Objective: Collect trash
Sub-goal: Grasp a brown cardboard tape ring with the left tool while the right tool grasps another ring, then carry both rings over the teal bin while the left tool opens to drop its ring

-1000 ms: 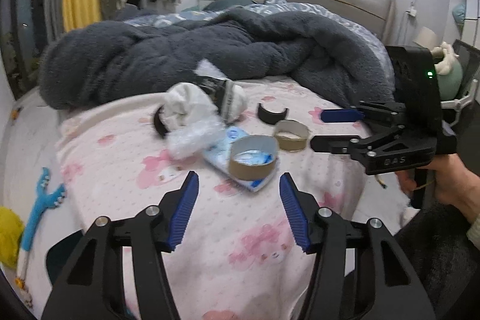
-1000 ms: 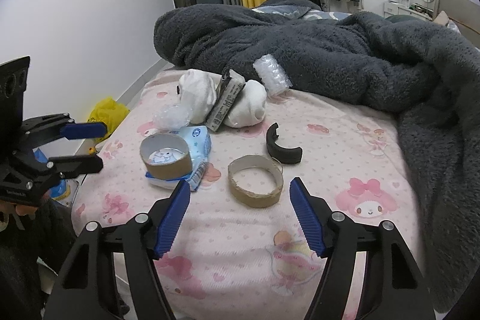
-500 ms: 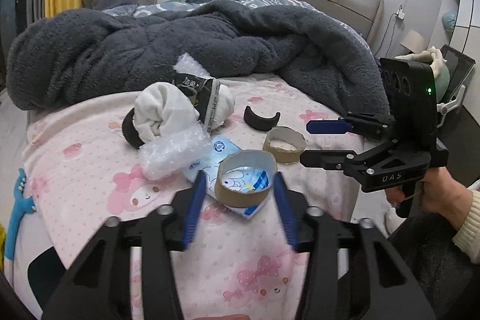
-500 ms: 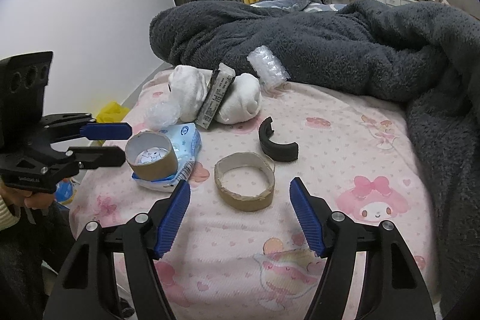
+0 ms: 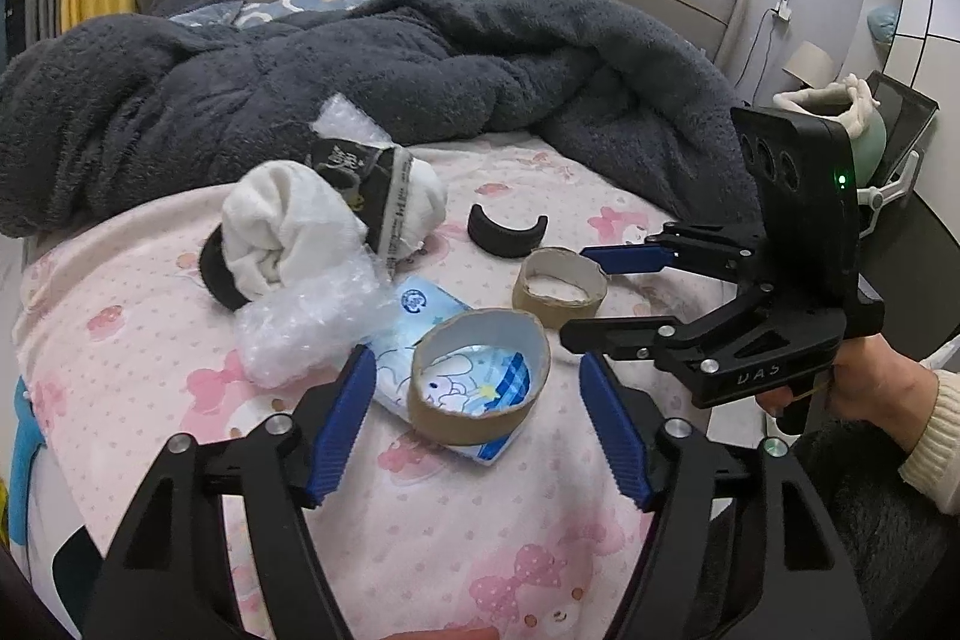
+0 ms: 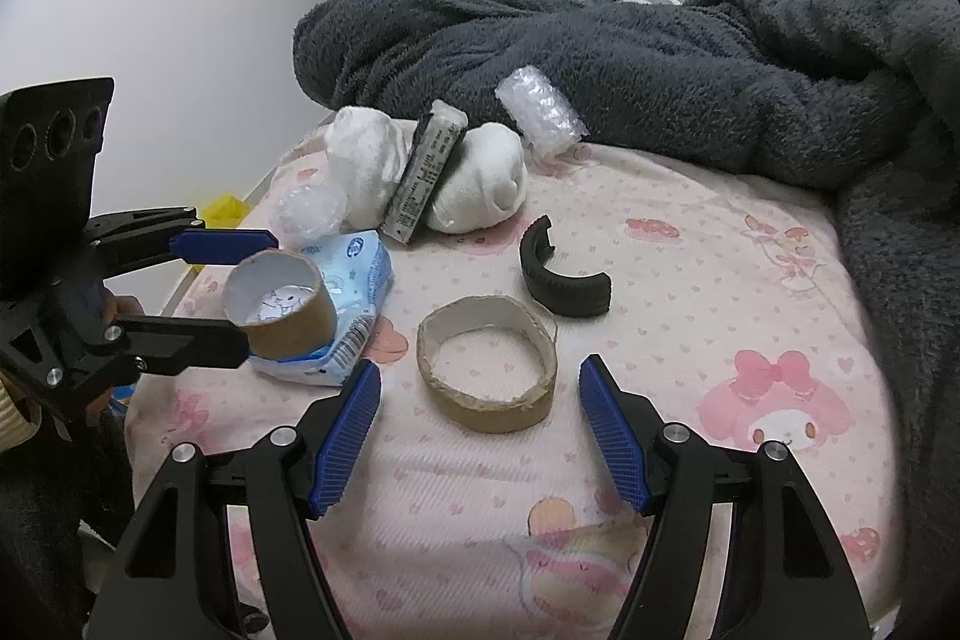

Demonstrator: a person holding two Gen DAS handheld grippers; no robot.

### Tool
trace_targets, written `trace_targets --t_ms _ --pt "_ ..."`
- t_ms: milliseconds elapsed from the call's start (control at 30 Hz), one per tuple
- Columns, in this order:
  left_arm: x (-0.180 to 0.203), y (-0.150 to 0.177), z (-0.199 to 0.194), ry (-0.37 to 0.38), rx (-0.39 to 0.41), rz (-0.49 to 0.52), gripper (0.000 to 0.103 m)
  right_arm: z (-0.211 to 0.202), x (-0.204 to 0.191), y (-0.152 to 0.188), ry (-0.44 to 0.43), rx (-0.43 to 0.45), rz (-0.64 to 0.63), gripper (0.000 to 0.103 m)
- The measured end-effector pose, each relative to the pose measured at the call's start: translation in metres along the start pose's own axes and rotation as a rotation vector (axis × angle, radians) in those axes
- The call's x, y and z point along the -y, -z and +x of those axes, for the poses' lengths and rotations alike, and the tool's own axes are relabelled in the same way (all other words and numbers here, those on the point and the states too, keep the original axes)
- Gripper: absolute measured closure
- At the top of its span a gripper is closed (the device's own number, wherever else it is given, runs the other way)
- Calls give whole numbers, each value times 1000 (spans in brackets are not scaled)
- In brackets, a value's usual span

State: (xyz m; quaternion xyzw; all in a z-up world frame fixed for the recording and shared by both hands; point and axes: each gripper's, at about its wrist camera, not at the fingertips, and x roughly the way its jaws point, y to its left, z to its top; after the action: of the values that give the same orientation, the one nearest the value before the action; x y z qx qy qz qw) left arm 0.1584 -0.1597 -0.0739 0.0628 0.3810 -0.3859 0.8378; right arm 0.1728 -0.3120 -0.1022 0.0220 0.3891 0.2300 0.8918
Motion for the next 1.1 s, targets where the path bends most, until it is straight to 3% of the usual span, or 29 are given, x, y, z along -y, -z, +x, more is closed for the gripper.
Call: trace_targets --t_ms 133,267,333,467,700,900,1100 --pt "0 0 7 8 -15 8 51 3 0 -2 0 3 -1 38" --pt "-2 0 2 17 3 -5 52 8 -1 -4 9 -8 -2 42" --pt "-3 -1 -3 16 16 -10 52 10 -3 -7 20 -11 -4 54" --pt "-10 -2 -21 15 63 -51 52 8 -12 -14 35 -4 -24 56" --pt "-31 2 -52 -102 124 -110 52 1 -27 -37 70 56 -15 56" --pt "-57 21 -66 -259 107 -168 51 2 -53 -61 84 91 -12 56" --pt "-88 41 -83 -338 99 -244 51 8 -92 -85 50 107 -43 56"
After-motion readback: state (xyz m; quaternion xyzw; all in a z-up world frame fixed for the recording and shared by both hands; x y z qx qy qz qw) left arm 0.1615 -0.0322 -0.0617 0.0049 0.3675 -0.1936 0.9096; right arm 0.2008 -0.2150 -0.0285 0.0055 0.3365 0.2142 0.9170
